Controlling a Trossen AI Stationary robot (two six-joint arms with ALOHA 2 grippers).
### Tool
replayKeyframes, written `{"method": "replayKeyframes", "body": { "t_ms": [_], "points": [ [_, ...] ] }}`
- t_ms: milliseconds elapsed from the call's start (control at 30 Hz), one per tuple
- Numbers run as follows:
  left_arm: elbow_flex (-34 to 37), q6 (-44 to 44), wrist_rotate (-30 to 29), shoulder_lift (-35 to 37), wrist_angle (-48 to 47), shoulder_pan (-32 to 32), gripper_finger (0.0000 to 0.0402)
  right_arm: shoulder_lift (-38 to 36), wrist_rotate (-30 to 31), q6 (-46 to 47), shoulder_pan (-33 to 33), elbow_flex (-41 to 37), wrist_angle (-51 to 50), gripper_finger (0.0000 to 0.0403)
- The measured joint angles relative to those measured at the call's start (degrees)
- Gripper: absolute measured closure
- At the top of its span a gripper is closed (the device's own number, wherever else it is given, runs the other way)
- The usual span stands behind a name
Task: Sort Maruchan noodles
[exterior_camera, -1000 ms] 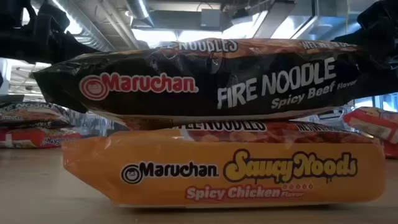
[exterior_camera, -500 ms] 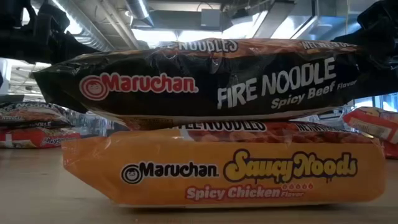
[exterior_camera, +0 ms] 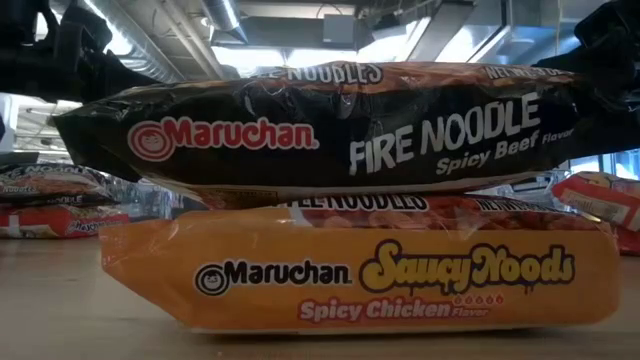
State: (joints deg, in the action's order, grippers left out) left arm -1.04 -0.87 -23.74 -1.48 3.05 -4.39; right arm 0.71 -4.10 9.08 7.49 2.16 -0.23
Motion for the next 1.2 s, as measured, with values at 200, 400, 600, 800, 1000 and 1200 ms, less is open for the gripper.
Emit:
{"method": "replayKeyframes", "body": {
  "t_ms": [200, 400, 600, 800, 1000, 1200],
  "points": [
    [0.0, 0.0, 0.0, 0.0, 0.0, 0.0, 0.0363, 0.0, 0.0, 0.0, 0.0, 0.0, 0.0, 0.0388],
    [0.0, 0.0, 0.0, 0.0, 0.0, 0.0, 0.0363, 0.0, 0.0, 0.0, 0.0, 0.0, 0.0, 0.0388],
    [0.0, 0.0, 0.0, 0.0, 0.0, 0.0, 0.0363, 0.0, 0.0, 0.0, 0.0, 0.0, 0.0, 0.0388],
    [0.0, 0.0, 0.0, 0.0, 0.0, 0.0, 0.0363, 0.0, 0.0, 0.0, 0.0, 0.0, 0.0, 0.0388],
    [0.0, 0.0, 0.0, 0.0, 0.0, 0.0, 0.0363, 0.0, 0.0, 0.0, 0.0, 0.0, 0.0, 0.0388],
    [0.0, 3.3, -0.6, 0.0, 1.7, 0.0, 0.0363, 0.0, 1.4, -0.3, 0.0, 0.0, 0.8, 0.0388]
  ]
}}
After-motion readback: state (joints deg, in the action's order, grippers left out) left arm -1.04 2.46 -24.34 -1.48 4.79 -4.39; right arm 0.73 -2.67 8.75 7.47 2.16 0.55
